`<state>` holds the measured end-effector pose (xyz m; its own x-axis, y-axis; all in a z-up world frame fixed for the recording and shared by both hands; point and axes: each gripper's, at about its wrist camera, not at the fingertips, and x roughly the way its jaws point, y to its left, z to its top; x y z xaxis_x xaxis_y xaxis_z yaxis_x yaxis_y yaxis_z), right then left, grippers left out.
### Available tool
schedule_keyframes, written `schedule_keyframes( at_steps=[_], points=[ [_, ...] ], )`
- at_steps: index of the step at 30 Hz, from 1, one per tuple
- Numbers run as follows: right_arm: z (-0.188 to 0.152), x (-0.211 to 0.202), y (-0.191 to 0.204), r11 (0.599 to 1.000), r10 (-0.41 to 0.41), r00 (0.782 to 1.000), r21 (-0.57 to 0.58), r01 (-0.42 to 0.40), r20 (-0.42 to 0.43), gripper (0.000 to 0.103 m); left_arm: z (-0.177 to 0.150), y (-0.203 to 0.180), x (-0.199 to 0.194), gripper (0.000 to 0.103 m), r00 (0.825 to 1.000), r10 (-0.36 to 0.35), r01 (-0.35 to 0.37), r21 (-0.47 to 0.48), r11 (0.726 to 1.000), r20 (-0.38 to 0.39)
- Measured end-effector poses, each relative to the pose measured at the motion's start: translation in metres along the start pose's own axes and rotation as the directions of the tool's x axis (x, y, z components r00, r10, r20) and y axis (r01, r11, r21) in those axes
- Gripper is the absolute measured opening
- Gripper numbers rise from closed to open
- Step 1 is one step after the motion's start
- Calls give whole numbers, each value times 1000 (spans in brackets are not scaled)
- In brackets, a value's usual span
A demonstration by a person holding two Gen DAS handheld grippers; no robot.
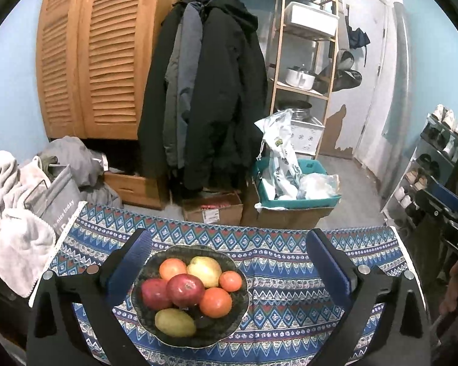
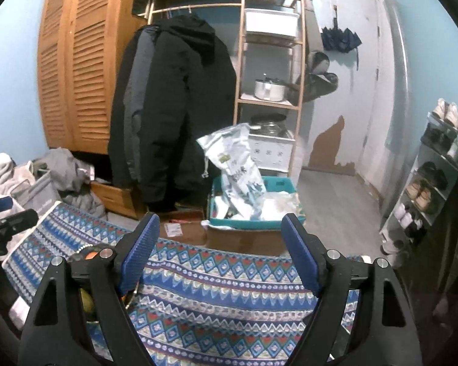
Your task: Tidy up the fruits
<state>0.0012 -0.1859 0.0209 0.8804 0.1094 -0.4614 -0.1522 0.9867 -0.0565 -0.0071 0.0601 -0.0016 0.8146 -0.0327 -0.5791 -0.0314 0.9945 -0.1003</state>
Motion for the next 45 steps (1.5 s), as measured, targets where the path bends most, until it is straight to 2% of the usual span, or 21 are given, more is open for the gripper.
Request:
schedule_keyframes(
  at_steps=[17, 45],
  points=[
    [-10, -6, -11, 1000, -27, 1000, -13, 27, 4, 81, 4, -21, -2, 102, 1000, 14, -14, 44, 999, 7],
    [-11, -7, -13, 999, -36, 999, -26, 36, 7, 81, 6, -25, -3, 102, 1000, 21, -21, 57, 998, 2]
  ],
)
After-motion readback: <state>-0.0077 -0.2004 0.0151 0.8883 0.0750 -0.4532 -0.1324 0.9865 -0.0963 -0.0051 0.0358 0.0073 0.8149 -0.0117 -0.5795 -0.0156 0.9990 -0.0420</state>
